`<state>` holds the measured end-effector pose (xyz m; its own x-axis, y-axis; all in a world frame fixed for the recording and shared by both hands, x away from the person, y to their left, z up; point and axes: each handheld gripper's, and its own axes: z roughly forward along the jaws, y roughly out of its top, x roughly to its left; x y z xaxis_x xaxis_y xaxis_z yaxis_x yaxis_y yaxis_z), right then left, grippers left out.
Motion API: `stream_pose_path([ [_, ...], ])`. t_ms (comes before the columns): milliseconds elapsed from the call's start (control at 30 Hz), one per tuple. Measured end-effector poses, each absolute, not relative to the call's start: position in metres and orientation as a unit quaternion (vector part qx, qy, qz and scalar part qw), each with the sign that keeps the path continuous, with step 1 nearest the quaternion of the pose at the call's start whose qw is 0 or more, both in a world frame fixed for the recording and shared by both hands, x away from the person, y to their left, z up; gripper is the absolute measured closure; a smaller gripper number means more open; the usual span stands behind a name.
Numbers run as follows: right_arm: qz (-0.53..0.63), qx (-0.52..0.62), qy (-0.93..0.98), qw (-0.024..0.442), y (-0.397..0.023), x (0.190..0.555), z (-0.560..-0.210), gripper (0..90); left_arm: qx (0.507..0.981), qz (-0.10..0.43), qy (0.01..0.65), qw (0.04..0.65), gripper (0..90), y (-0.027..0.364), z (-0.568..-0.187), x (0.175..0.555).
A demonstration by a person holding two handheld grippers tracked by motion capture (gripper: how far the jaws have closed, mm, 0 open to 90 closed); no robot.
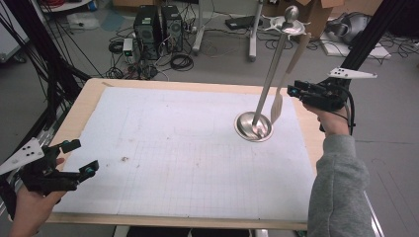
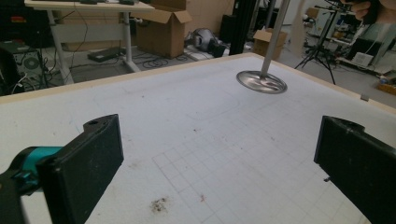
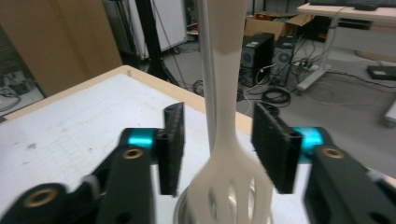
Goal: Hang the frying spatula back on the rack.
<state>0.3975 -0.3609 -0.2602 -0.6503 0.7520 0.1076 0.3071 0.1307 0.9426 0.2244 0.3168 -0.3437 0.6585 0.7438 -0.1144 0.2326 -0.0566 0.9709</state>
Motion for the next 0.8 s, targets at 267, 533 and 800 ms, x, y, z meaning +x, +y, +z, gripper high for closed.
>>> stream_pose_path([
  [267,0.554,0.357,0.723,0.207,-0.351,0.389,-0.257,24.9,0.698,0.214,0.347,0.589,1.8,0.312,-0.343,0.229],
  [533,0.569,0.343,0.713,0.222,-0.343,0.379,-0.261,14.5,0.697,0.211,0.342,0.593,1.8,0.31,-0.342,0.235],
  [800,0.571,0.341,0.711,0.229,-0.343,0.366,-0.271,13.9,0.696,0.207,0.339,0.598,1.8,0.307,-0.34,0.242],
])
